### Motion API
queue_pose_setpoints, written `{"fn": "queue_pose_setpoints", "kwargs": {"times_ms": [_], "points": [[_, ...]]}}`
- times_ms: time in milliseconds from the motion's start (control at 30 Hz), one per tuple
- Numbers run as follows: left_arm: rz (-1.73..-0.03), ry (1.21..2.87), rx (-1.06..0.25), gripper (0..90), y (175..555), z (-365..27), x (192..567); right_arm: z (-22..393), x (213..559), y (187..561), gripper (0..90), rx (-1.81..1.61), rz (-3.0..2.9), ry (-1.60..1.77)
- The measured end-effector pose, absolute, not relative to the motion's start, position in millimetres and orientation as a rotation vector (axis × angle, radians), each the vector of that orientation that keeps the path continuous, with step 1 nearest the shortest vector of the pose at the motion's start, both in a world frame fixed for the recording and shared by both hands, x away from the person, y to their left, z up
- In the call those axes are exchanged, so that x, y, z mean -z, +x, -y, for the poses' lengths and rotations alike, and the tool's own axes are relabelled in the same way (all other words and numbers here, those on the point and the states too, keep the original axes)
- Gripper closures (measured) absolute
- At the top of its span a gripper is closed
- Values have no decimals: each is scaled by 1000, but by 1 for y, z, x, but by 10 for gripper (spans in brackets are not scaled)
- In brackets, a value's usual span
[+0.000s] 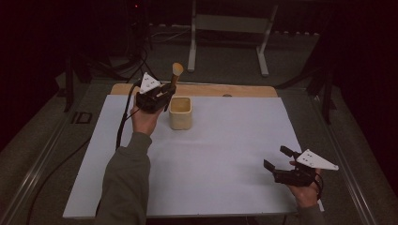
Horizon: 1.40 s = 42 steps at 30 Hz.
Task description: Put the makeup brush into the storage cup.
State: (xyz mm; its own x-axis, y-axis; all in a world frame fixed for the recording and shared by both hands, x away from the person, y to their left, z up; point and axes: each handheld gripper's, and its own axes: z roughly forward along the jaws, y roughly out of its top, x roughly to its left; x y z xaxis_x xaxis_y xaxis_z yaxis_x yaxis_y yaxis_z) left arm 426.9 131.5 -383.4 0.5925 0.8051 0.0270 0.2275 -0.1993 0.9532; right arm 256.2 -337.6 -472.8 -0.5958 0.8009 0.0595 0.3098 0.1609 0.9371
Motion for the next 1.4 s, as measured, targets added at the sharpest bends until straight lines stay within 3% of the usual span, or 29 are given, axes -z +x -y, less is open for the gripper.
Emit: {"fn": "queue_pose_setpoints", "kwargs": {"times_ms": [1400], "points": [[-851, 1718, -617, 748, 452, -107, 393, 343, 473, 256, 100, -1453, -1967, 1072]]}}
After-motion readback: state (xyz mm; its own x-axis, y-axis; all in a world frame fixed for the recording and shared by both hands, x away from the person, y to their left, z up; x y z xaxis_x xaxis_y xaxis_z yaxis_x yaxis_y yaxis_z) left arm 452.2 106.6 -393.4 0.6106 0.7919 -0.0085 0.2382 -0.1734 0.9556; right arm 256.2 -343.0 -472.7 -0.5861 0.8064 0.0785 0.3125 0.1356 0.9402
